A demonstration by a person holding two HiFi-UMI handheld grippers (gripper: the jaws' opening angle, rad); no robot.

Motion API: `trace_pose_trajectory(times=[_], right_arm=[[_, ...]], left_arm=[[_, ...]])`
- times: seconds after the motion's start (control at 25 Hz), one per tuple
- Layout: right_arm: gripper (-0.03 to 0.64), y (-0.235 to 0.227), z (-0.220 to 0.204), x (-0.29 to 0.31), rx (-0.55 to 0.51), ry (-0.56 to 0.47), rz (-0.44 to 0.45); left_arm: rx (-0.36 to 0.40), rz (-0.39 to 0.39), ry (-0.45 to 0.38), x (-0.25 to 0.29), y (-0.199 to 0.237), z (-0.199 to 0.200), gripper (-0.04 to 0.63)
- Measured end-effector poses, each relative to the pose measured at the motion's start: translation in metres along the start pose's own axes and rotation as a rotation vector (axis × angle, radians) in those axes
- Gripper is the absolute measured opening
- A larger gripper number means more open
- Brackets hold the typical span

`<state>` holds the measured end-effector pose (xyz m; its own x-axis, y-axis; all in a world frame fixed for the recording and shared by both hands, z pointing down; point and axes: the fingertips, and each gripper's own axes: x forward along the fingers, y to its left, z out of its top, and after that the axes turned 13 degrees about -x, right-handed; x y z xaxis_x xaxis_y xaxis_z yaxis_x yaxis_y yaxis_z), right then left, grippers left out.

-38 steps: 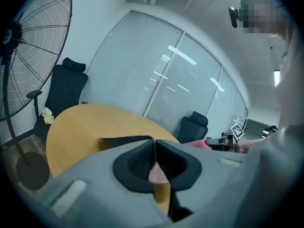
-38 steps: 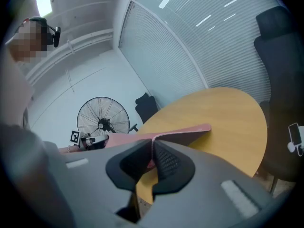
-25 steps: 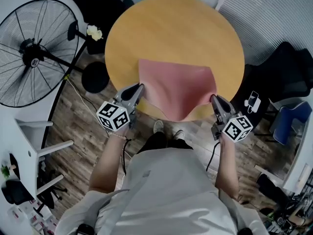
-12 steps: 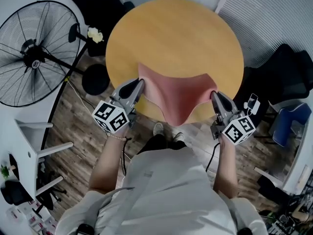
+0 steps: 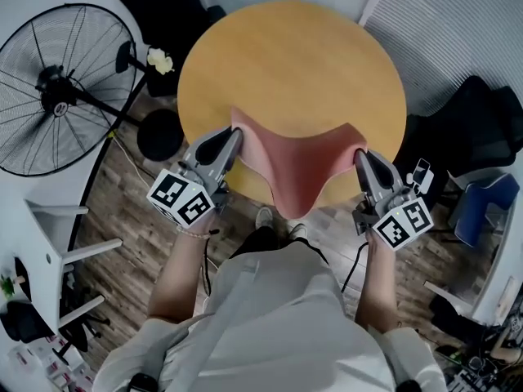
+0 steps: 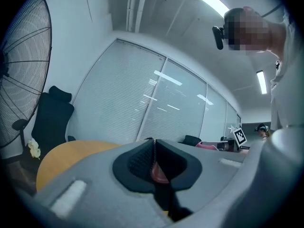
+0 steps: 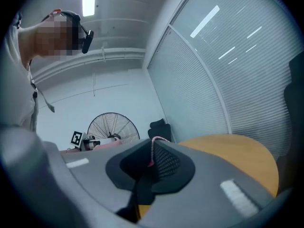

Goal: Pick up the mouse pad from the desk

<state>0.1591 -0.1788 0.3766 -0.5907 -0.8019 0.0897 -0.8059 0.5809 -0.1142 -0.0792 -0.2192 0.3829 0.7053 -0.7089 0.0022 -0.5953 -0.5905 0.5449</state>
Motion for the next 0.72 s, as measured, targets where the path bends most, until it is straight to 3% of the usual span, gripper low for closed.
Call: trace_pose_trajectory(times=[0.72], right_arm=[[0.017, 0.023, 0.060, 0.007, -0.177, -0.040, -0.038]], left_arm=[[0.052, -0.010, -0.073, -0.004, -0.032, 0.056, 0.020]])
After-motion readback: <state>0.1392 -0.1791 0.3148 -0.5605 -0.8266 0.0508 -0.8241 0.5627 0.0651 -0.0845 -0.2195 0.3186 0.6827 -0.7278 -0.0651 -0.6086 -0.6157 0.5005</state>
